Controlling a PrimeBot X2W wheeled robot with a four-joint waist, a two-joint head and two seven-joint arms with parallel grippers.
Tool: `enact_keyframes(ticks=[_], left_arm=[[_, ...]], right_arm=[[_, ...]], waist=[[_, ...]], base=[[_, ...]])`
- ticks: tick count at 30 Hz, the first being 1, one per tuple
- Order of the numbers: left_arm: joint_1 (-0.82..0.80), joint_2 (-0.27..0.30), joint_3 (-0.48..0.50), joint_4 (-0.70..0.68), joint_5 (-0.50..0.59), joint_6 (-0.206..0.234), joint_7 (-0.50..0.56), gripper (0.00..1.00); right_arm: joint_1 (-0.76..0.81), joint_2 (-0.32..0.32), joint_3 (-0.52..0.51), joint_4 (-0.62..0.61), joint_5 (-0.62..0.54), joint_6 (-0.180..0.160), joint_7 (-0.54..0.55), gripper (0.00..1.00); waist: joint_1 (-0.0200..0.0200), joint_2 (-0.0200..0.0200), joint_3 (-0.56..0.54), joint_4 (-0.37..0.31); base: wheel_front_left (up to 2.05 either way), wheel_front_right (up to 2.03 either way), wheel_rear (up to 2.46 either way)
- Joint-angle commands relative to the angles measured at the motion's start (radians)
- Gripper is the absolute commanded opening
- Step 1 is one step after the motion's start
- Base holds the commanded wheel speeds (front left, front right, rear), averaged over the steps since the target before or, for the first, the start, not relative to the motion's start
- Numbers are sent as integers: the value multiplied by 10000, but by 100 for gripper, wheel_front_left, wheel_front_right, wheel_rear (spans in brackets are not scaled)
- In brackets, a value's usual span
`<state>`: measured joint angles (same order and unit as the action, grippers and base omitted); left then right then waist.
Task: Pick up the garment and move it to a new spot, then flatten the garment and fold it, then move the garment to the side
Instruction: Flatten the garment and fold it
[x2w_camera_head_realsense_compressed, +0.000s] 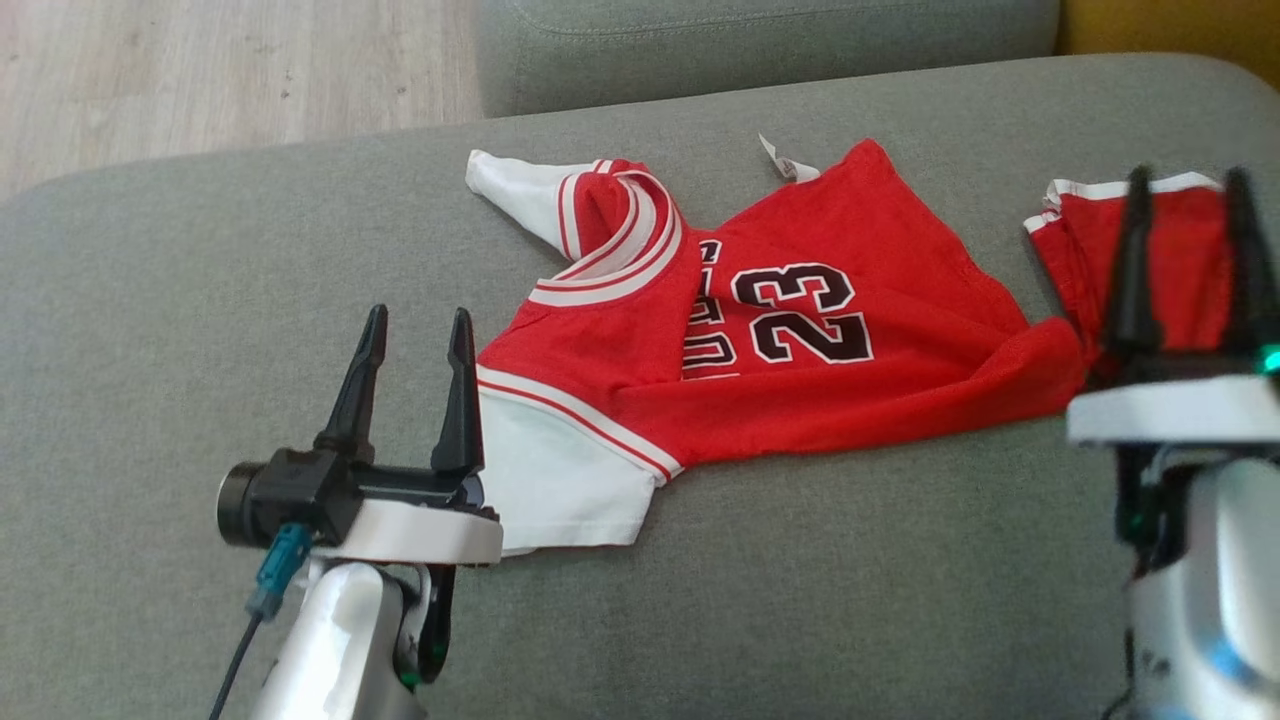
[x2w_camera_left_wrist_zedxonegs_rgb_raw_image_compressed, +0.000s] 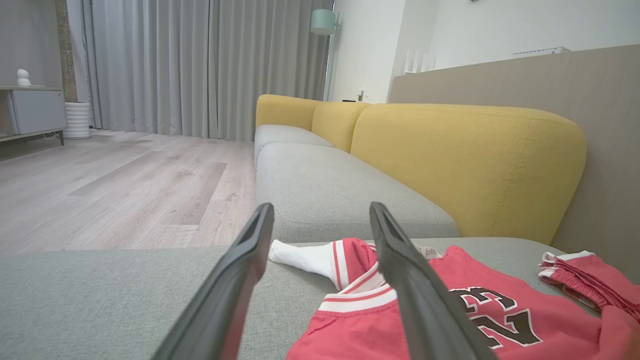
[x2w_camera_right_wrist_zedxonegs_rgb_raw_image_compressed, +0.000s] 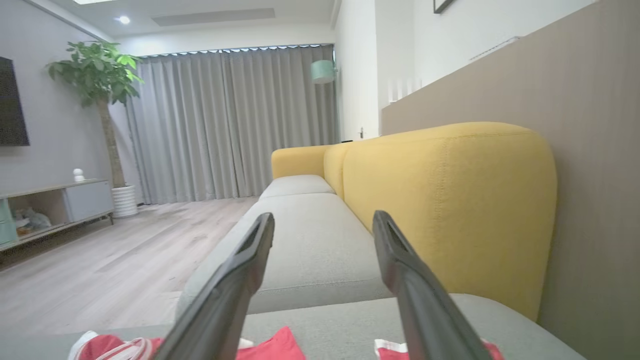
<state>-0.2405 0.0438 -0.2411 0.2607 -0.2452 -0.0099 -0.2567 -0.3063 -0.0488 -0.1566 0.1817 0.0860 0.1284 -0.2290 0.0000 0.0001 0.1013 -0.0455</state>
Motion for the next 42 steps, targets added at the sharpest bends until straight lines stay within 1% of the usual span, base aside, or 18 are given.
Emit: enact_keyframes(ticks=[1, 3, 7, 13, 15, 18, 20, 23, 27, 32, 36, 42], left_arm=[[-204, 120, 297, -312, 87, -17, -51, 100], [-168, 116, 257, -300, 92, -51, -51, 100], [-27, 104, 113, -198, 43, -111, -51, 100], [109, 93, -105, 112, -68, -172, -20, 100], [95, 99, -209, 367, -104, -228, 236, 100], [40, 188, -463, 869, -85, -358, 966, 100], [-10, 232, -546, 1199, -103, -370, 1434, 100], [-163, 327, -513, 1592, -93, -238, 1788, 100], [-595, 579, -344, 2151, -23, -19, 1954, 100], [-1445, 891, -423, 2778, 105, -237, 2050, 100], [-2195, 1035, -539, 3264, 185, -425, 2164, 100], [-3260, 1273, -635, 4116, 313, -509, 2447, 100]], right_arm=[[161, -16, 390, -409, 41, 23, -33, 100], [618, -16, 737, -607, 22, 23, 35, 100], [1404, -15, 1161, -545, 342, 23, 14, 100], [1657, -15, 1392, -429, 602, 23, -154, 100], [1629, -15, 1441, -413, 593, 23, -177, 100], [1557, -15, 1489, -378, 572, 23, -199, 100], [1519, -15, 1521, -337, 584, 23, -212, 100], [1481, -15, 1618, -263, 646, 23, -233, 100], [1410, -15, 1809, -198, 726, 23, -260, 100], [1274, -15, 1949, -190, 790, 23, -286, 100], [1180, -15, 2018, -182, 858, 23, -304, 100], [1023, -15, 2090, -200, 985, 23, -320, 100]], waist=[[0, -1, -18, 21], [0, -1, -37, 74], [0, -1, -35, 208], [0, -1, 39, 280], [0, -1, 79, 276], [0, -1, 175, 230], [0, -1, 253, 169], [0, -1, 360, 39], [0, -1, 559, -231], [0, -1, 909, -660], [0, -1, 1213, -998], [0, -1, 1670, -1431]], base=[[0, 0, 0], [0, 0, 0], [0, 0, 0], [0, 0, 0], [0, 0, 0], [0, 0, 0], [0, 0, 0], [0, 0, 0], [0, 0, 0], [0, 0, 0], [0, 0, 0], [0, 0, 0]])
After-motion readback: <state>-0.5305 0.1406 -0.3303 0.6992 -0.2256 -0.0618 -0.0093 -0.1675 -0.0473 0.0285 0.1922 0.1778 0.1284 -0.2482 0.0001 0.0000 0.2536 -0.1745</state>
